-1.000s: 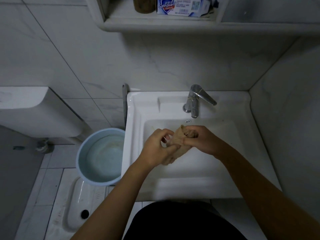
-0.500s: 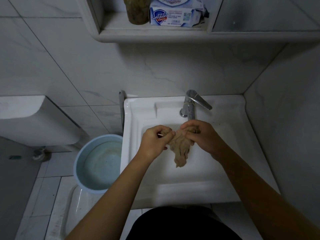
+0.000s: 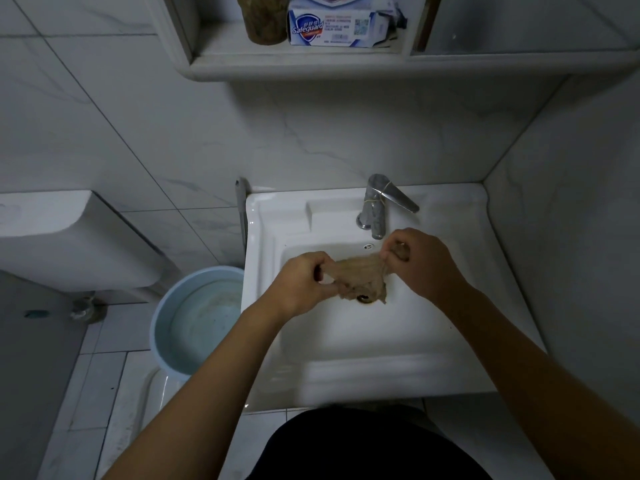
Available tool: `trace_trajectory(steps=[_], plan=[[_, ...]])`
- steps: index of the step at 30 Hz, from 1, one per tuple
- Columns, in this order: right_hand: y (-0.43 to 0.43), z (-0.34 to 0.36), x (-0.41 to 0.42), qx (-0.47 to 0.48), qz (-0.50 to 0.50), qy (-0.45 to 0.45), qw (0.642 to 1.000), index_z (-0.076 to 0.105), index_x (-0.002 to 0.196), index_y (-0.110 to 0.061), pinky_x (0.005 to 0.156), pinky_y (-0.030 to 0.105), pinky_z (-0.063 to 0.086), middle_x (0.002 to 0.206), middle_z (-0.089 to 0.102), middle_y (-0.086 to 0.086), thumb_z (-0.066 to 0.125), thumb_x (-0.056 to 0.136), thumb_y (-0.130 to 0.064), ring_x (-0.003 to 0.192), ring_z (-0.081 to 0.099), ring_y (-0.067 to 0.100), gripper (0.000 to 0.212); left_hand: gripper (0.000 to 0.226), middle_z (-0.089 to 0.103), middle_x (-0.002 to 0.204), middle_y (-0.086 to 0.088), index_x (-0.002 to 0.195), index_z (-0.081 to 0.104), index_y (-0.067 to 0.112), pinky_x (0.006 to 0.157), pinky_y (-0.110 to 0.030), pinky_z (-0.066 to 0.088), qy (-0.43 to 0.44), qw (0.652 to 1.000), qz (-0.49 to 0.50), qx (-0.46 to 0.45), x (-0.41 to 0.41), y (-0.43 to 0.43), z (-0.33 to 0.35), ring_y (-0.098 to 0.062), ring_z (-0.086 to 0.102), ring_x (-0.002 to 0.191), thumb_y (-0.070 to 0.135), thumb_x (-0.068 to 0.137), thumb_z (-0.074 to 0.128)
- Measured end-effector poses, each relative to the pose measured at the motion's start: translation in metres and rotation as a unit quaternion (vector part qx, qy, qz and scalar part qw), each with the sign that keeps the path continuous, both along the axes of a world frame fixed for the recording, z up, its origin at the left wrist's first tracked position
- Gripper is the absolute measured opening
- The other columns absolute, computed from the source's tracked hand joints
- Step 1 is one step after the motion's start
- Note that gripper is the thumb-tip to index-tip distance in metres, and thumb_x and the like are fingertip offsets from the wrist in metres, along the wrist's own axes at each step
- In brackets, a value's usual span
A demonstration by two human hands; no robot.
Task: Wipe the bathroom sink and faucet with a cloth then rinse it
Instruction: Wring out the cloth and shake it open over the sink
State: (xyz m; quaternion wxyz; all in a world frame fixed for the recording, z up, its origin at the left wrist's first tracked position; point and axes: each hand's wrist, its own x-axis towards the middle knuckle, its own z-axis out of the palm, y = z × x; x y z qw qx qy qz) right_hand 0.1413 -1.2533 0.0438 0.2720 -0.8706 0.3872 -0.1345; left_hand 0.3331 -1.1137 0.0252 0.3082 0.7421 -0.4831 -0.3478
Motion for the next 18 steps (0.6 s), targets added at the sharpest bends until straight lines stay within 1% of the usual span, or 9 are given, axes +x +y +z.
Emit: trace_trajectory(steps=[2,4,6,8,10,12,15,16,18], plan=[[-0.009,0.003,-0.005,0.001,0.029,0.015,0.999,0.065,0.091,-0.02,0.065,0.016,0.037,0.081,0.06,-0.009,0.063,0.091,-0.019,0.071,0.054,0.001,0.003,0.014,0.057,0.083,0.004,0.086,0.072,0.016,0.067,-0.026,0.043,-0.071,0.997,0.02,-0.026,0.007,-0.003,0.0,-0.008,0.051,0.071,0.028,0.082,0.08],[-0.016,0.001,-0.011,0.011,0.07,0.047,0.996,0.068,0.098,-0.021,0.067,0.015,0.037,0.086,0.058,-0.012,0.064,0.089,-0.019,0.074,0.054,-0.001,0.01,0.011,0.059,0.091,0.002,0.078,0.069,0.022,0.073,-0.025,0.047,-0.05,0.995,0.065,-0.055,0.009,-0.007,0.004,-0.012,0.058,0.081,0.026,0.082,0.079],[-0.019,-0.002,-0.015,0.008,0.1,0.08,0.992,0.07,0.1,-0.018,0.067,0.017,0.036,0.088,0.053,-0.012,0.062,0.088,-0.014,0.074,0.051,0.0,0.015,0.015,0.066,0.097,0.001,0.075,0.065,0.023,0.078,-0.019,0.046,-0.003,0.992,0.098,-0.073,0.009,-0.011,0.012,-0.011,0.063,0.09,0.021,0.082,0.078],[-0.021,0.001,-0.015,0.009,0.093,0.09,0.992,0.066,0.093,-0.02,0.066,0.024,0.039,0.085,0.053,-0.008,0.061,0.086,-0.013,0.072,0.051,0.006,0.012,0.019,0.073,0.093,-0.004,0.076,0.063,0.007,0.079,-0.019,0.05,0.076,0.989,0.108,-0.071,0.006,-0.014,0.021,-0.011,0.069,0.089,0.017,0.086,0.076],[-0.024,0.01,-0.014,0.02,0.073,0.099,0.992,0.057,0.083,-0.025,0.062,0.026,0.037,0.077,0.053,-0.008,0.062,0.084,-0.014,0.067,0.051,0.01,0.012,0.027,0.068,0.08,-0.009,0.078,0.055,-0.003,0.077,-0.023,0.054,0.164,0.975,0.127,-0.08,0.001,-0.015,0.029,-0.01,0.069,0.078,0.013,0.088,0.074],[-0.027,0.02,-0.012,0.069,0.068,0.085,0.992,0.054,0.075,-0.023,0.06,0.027,0.036,0.069,0.054,-0.006,0.067,0.08,-0.018,0.061,0.048,0.01,0.015,0.025,0.058,0.076,-0.01,0.084,0.054,-0.004,0.073,-0.028,0.054,0.198,0.963,0.153,-0.097,-0.002,-0.018,0.036,-0.013,0.061,0.073,0.011,0.09,0.073],[-0.025,0.032,-0.007,0.21,0.053,-0.007,0.976,0.055,0.078,-0.006,0.061,0.032,0.036,0.069,0.05,0.003,0.068,0.077,-0.024,0.064,0.048,0.014,0.023,0.028,0.051,0.072,-0.007,0.077,0.05,0.007,0.065,-0.028,0.049,0.14,0.974,0.136,-0.116,-0.005,-0.024,0.039,-0.015,0.052,0.069,0.016,0.091,0.071],[-0.025,0.032,-0.005,0.225,0.046,-0.022,0.973,0.055,0.08,-0.003,0.062,0.031,0.037,0.071,0.051,0.005,0.067,0.079,-0.026,0.067,0.05,0.014,0.026,0.032,0.051,0.069,-0.006,0.073,0.047,0.01,0.065,-0.029,0.049,0.089,0.982,0.114,-0.119,-0.007,-0.026,0.038,-0.017,0.053,0.067,0.019,0.092,0.071],[-0.026,0.027,-0.006,0.185,0.042,-0.009,0.982,0.056,0.085,-0.004,0.062,0.031,0.04,0.073,0.055,0.008,0.066,0.082,-0.025,0.069,0.053,0.016,0.023,0.032,0.056,0.066,-0.003,0.073,0.047,0.013,0.064,-0.033,0.05,-0.031,0.99,0.076,-0.115,-0.009,-0.028,0.033,-0.02,0.059,0.066,0.027,0.092,0.069]])
